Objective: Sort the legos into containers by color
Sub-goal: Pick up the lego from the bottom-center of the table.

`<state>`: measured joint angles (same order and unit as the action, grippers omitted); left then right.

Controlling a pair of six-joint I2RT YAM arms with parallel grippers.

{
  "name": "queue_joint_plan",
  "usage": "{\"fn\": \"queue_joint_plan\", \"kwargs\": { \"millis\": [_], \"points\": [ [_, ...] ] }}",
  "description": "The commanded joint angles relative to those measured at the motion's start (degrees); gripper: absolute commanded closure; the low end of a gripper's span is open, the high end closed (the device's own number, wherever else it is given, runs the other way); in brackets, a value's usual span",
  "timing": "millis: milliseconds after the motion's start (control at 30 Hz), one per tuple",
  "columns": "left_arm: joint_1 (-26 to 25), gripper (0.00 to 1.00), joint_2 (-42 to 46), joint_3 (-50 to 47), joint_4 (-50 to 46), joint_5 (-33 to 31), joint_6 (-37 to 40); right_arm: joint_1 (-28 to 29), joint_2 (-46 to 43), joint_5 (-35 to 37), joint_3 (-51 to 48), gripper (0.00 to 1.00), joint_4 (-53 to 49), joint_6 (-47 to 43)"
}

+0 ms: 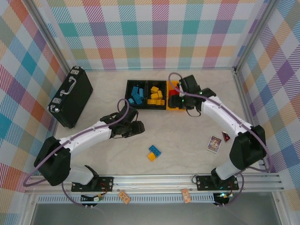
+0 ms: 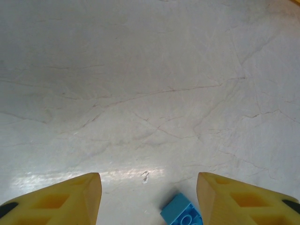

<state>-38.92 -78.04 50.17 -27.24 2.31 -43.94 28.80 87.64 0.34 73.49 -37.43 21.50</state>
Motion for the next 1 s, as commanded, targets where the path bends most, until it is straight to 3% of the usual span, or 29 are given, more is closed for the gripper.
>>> {"fn": "queue_joint_plan", "kwargs": {
  "millis": [0,200,467,967],
  "points": [
    [-0.5,0.44,3.7,-2.7,-4.6,-2.9,-1.0,3.8,-2.8,-5.2,-5.9,0.37,2.4,-2.2],
    [-0.5,0.44,11.1,-9.6,-6.9,-5.2,-6.1,11.9,-4.4,-7.8,-13.8,0.34,6.6,-3.1],
    [-0.5,0.43,18.3,-16.3,-7.5,-5.4,-10.9,19.3,1.9,-6.8,-13.0,0.31,7.9,-3.8],
    [-0.6,0.43,17.0,-18.4,-5.2,-4.9,-11.4,26.6,12.7,-6.3,-8.0,0.31,4.7,-6.4]
  ]
}}
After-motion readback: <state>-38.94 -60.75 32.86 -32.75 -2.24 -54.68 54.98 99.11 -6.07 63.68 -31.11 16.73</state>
